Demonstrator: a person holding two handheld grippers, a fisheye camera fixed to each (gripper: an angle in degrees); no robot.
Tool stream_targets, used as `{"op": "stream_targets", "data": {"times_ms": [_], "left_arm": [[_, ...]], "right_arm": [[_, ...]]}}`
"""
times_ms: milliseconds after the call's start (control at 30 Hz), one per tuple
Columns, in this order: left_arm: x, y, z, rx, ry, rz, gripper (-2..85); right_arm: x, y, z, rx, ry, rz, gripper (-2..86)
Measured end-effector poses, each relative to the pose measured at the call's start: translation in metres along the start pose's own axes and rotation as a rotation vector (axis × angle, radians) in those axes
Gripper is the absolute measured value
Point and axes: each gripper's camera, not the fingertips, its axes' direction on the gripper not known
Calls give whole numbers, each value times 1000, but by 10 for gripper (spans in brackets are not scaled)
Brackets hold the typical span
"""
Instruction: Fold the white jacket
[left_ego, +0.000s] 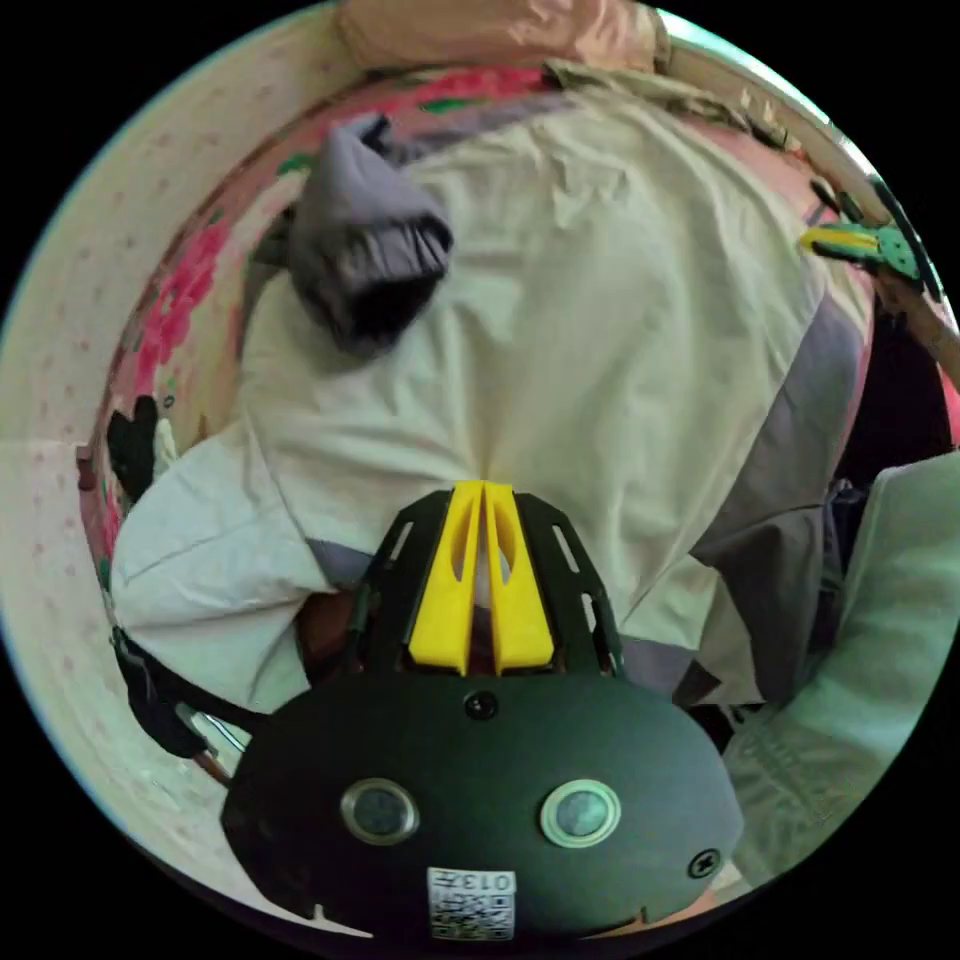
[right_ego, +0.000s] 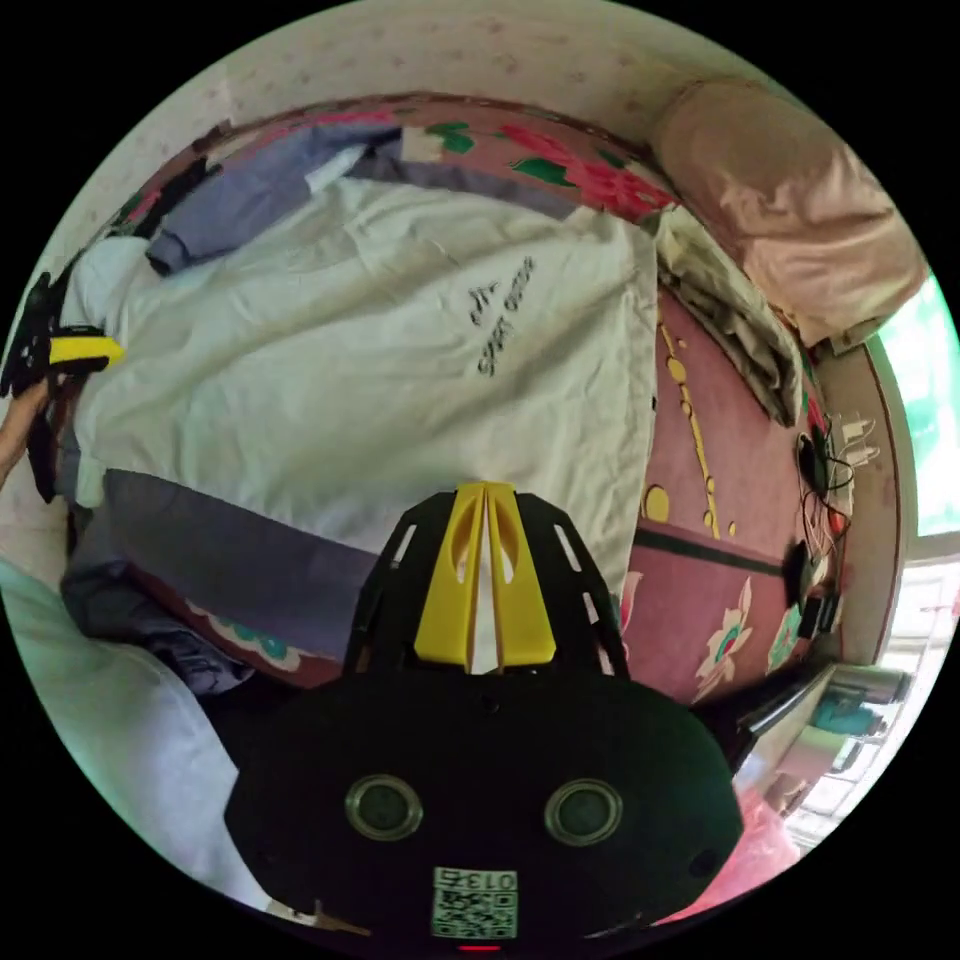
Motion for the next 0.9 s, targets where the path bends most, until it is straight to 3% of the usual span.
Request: {"op": "stream_targets", "data": {"times_ms": [33, 67, 167, 200, 367, 567, 667, 733, 767, 800, 900], "left_arm": [[-1, 1, -5, 49, -8, -24, -2], [-3, 2, -4, 57, 7, -21, -2], [-25, 8, -14, 2, 173, -150, -3], [-34, 18, -26, 60, 194, -214, -3], [-69, 35, -72, 290, 130, -412, -3], [-115, -23, -50, 223, 77, -389, -3], [-142, -43, -14, 86, 96, -395, -4], [-152, -42, 10, -29, 46, -372, -4], [-155, -35, 17, -32, 26, -353, -4], [-163, -23, 18, 14, 57, -392, -4], [-187, 5, 11, 120, 226, -530, -4]], "right_arm": [[3, 1, 15, -64, 13, -10, -1], [16, 12, 14, 55, -31, -15, -2], [63, 9, 18, -50, -60, 82, -2], [78, 9, 4, 26, -55, 96, -2], [98, -40, -17, 189, -149, 72, -1], [47, -165, 0, 335, -445, -41, -1], [22, -219, 34, 262, -550, -56, -1], [19, -240, 67, 152, -488, -56, -1], [23, -246, 92, 68, -389, -86, -2], [44, -245, 100, 142, -458, -93, -2], [108, -259, 107, 95, -519, 36, -1]]}}
